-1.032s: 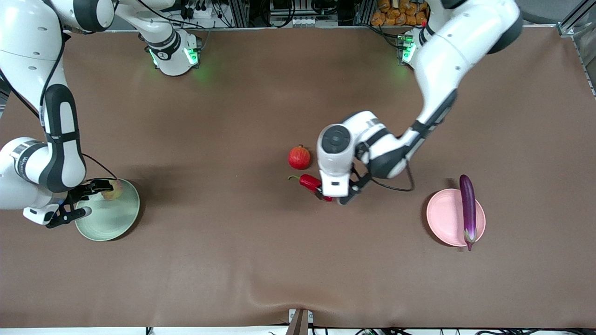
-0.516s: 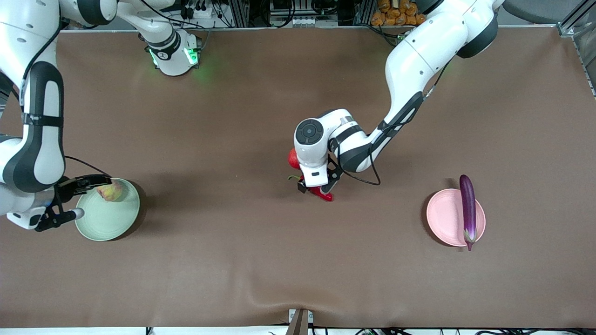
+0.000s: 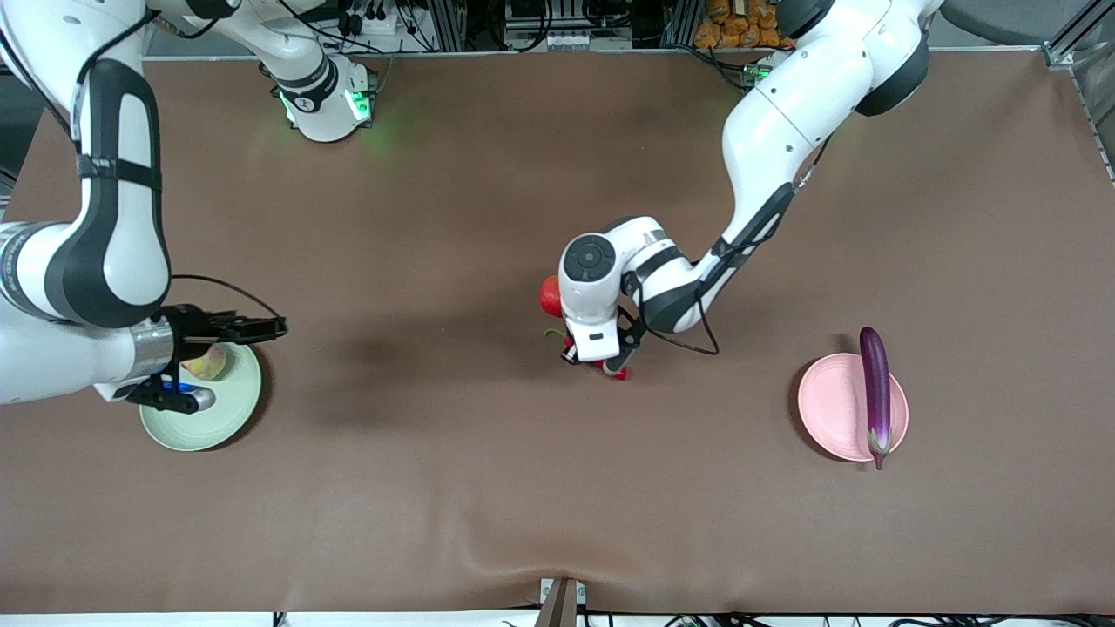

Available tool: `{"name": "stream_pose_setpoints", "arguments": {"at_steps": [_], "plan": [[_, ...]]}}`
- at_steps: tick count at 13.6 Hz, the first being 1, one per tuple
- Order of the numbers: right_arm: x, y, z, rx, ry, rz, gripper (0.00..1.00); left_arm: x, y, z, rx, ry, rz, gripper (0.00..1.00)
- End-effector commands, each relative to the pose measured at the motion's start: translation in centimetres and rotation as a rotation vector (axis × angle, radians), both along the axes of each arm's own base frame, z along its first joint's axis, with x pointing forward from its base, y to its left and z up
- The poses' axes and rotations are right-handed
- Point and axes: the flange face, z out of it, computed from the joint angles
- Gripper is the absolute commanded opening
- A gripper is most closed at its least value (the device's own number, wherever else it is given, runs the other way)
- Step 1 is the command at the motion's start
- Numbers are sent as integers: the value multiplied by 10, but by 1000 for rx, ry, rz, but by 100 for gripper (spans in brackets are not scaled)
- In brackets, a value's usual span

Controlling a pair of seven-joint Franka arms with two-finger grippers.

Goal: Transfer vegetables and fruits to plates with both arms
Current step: 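Grasp the red chili with the left gripper while the right gripper reaches the apple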

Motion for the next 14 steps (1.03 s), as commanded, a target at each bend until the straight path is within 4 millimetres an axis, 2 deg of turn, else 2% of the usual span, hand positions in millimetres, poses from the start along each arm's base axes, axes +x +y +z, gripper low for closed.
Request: {"name": "stream_pose_setpoints", "arguments": {"at_steps": [1, 4, 7, 8, 9, 11, 13, 14], "plan": [[-7, 31, 20, 5, 47, -140, 100, 42, 45, 38, -10, -30, -90, 0], [-18, 94, 38, -36, 92, -222, 100, 85, 114, 74, -53, -6, -189, 0], [-34, 176, 40, -109, 98, -287, 100, 101, 177, 116, -30, 80, -451, 0], [-42, 212, 38, -131, 80, -292, 100, 102, 196, 121, -25, 124, -544, 0], [-57, 256, 35, -140, 51, -261, 100, 103, 214, 123, -16, 159, -588, 0], [-79, 313, 29, -148, 24, -255, 100, 107, 255, 120, -2, 189, -653, 0], [-97, 360, 13, -164, 21, -289, 100, 113, 304, 120, 4, 200, -721, 0], [-109, 384, -4, -176, 9, -308, 100, 116, 328, 116, -2, 207, -745, 0]]}}
